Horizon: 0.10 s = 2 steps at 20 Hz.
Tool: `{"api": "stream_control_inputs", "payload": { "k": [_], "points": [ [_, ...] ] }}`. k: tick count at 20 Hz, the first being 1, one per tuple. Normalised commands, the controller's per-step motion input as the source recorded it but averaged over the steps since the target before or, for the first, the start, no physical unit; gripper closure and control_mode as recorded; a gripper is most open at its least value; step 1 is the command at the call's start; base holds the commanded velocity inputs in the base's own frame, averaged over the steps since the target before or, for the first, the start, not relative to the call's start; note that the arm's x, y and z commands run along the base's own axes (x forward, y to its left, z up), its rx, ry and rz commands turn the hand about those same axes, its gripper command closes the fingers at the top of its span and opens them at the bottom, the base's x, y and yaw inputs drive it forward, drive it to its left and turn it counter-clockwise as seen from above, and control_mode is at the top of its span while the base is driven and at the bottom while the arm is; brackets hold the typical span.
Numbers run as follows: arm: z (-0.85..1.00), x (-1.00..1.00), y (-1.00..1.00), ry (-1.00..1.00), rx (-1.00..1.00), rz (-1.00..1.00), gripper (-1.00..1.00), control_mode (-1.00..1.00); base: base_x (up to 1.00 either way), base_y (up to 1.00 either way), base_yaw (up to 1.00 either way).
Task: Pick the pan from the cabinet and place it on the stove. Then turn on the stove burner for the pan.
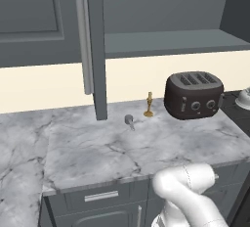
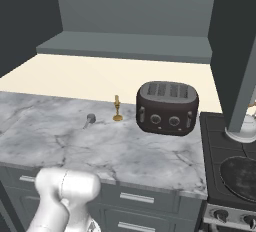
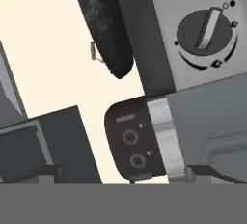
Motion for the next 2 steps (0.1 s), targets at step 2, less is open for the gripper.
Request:
{"api": "stream_control_inputs", "payload": {
  "k": [2],
  "points": [
    [0.42, -0.27, 0.46, 0.0, -0.11, 0.0, -1.0, -1.0, 0.0, 0.0, 0.0]
  ]
}}
